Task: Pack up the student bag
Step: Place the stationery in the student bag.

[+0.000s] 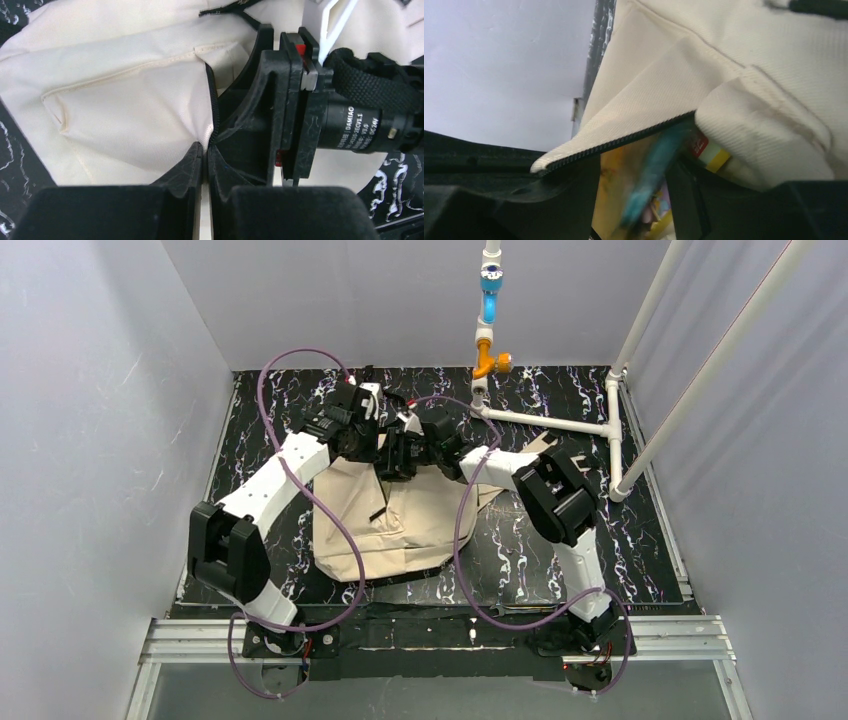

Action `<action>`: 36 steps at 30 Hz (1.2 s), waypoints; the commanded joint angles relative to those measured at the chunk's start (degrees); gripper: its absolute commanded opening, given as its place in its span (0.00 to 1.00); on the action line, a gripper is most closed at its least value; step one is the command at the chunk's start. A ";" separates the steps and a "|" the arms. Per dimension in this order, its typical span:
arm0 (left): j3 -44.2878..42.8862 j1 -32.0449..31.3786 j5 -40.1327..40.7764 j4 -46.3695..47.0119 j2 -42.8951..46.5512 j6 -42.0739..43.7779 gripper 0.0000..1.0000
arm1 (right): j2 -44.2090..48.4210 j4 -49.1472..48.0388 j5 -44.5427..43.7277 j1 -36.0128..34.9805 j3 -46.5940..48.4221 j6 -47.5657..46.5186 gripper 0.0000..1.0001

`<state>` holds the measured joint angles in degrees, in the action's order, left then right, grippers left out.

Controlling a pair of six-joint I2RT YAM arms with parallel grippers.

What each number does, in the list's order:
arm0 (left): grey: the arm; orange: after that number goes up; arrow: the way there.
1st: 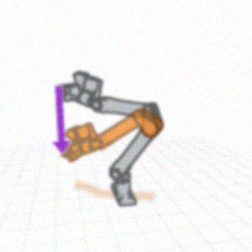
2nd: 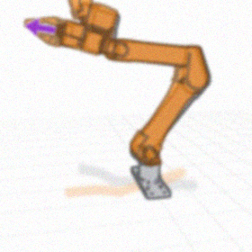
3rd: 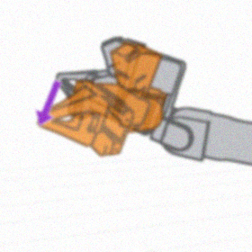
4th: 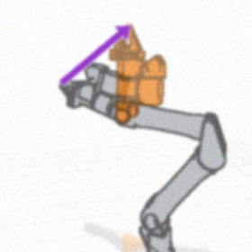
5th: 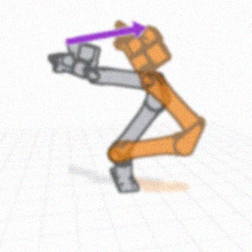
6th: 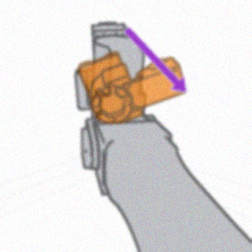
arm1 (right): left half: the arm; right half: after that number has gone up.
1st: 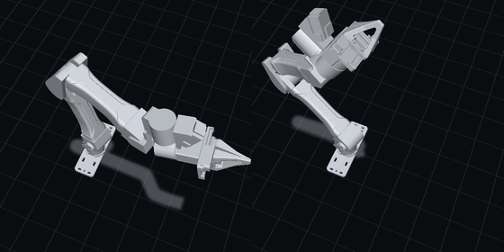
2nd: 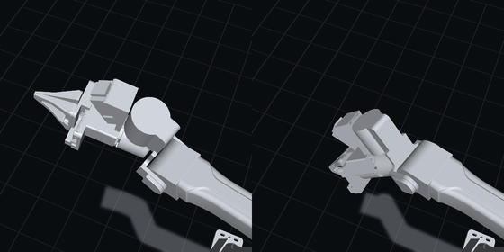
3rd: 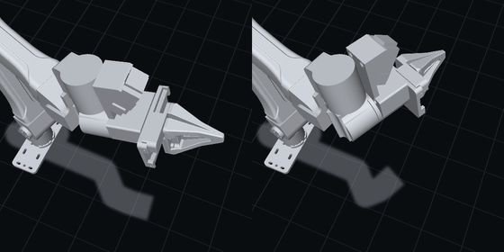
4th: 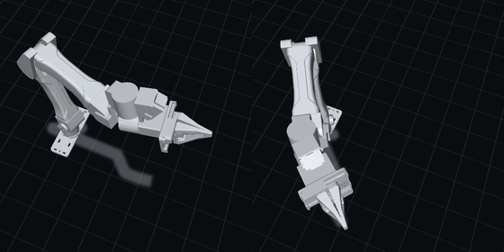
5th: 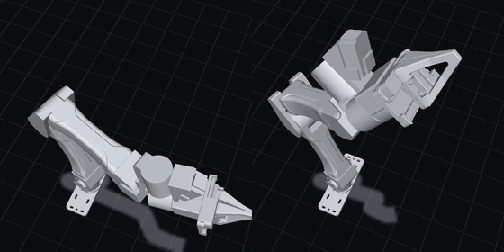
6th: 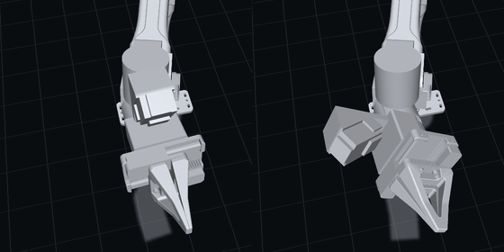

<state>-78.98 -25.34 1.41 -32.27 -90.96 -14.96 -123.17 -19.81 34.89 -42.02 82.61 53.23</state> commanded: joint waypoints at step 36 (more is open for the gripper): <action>16.07 0.21 -9.21 0.58 22.29 -10.71 0.66 | 5.76 14.42 -4.96 2.69 -0.12 -13.38 0.17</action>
<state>-67.55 -25.26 -10.00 -28.23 -78.04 -22.35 -117.08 -7.11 30.15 -39.35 77.84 41.74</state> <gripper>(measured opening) 0.664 0.150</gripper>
